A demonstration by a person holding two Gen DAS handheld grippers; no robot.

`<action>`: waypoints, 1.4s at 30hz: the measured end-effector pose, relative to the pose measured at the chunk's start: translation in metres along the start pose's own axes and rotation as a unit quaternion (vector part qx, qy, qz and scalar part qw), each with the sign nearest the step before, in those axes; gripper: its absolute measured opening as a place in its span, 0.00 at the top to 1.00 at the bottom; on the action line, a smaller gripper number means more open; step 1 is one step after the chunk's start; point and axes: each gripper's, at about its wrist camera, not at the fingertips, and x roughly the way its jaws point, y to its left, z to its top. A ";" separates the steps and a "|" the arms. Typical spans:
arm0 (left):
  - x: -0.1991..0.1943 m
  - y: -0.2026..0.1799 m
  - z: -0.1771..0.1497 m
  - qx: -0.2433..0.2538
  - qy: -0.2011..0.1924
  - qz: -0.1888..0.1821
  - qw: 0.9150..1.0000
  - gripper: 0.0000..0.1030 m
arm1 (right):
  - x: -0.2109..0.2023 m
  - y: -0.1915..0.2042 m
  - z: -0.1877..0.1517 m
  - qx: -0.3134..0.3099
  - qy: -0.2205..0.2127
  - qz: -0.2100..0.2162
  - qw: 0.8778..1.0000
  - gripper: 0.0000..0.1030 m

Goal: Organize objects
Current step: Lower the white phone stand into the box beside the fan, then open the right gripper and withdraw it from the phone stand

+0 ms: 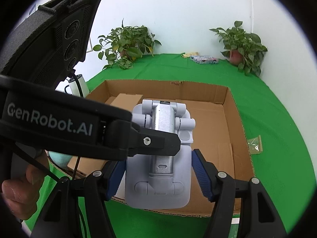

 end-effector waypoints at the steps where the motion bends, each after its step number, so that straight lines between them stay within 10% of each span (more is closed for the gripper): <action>1: 0.004 0.003 0.001 -0.003 0.003 0.002 1.000 0.66 | 0.004 -0.003 -0.001 0.002 0.003 0.002 1.000 0.37; 26: 0.082 0.069 -0.005 -0.091 0.121 0.049 0.987 0.67 | 0.071 -0.015 -0.043 0.075 0.130 0.074 0.986 0.37; 34: 0.069 0.068 -0.004 -0.095 0.118 0.047 0.987 0.65 | 0.071 -0.013 -0.047 0.083 0.142 0.075 0.984 0.36; 42: -0.010 0.070 -0.020 -0.089 0.032 0.049 0.994 0.65 | 0.049 -0.013 -0.046 0.079 0.124 0.113 0.983 0.31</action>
